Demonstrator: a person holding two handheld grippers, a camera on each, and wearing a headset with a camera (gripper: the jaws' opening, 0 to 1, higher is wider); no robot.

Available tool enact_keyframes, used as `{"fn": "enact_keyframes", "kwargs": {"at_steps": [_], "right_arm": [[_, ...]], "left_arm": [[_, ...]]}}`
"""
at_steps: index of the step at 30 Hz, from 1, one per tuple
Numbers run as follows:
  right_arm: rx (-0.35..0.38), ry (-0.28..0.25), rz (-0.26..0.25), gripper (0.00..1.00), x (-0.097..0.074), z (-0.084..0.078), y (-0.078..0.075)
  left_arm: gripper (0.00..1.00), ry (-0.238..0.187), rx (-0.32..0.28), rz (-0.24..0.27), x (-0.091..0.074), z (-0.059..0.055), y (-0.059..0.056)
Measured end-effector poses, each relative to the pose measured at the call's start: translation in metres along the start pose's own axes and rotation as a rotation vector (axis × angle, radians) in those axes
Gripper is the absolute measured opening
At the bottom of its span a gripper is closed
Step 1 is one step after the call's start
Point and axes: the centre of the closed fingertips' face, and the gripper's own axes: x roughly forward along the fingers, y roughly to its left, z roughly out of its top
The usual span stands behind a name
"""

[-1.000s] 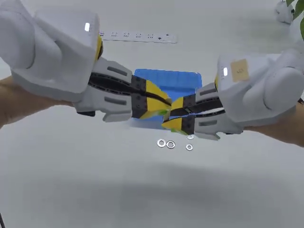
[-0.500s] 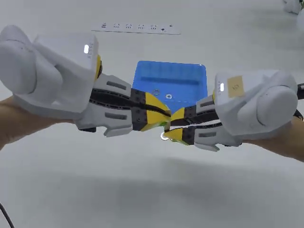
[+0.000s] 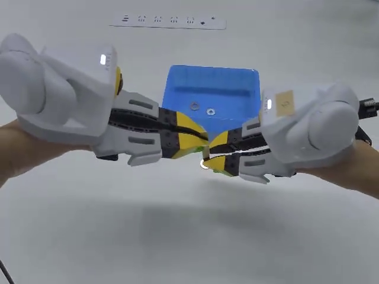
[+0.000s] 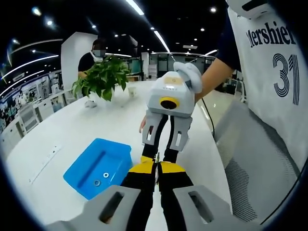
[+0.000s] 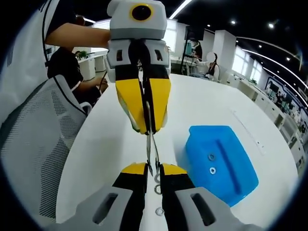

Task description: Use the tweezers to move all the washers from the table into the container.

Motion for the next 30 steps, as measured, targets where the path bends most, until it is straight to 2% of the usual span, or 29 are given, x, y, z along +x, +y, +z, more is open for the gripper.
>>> {"fn": "enact_keyframes", "kwargs": {"at_steps": [5, 17, 30], "right_arm": [[-0.001, 0.013, 0.013, 0.11, 0.004, -0.007, 0.002], [0.013, 0.023, 0.012, 0.11, 0.008, -0.015, -0.001], [0.021, 0.017, 0.005, 0.11, 0.008, -0.016, -0.002]], "left_arm": [[0.05, 0.0, -0.021, -0.01, 0.004, -0.007, 0.0], [0.05, 0.001, -0.04, -0.016, 0.011, -0.013, 0.005], [0.05, 0.005, -0.046, -0.007, 0.011, -0.015, 0.008]]}}
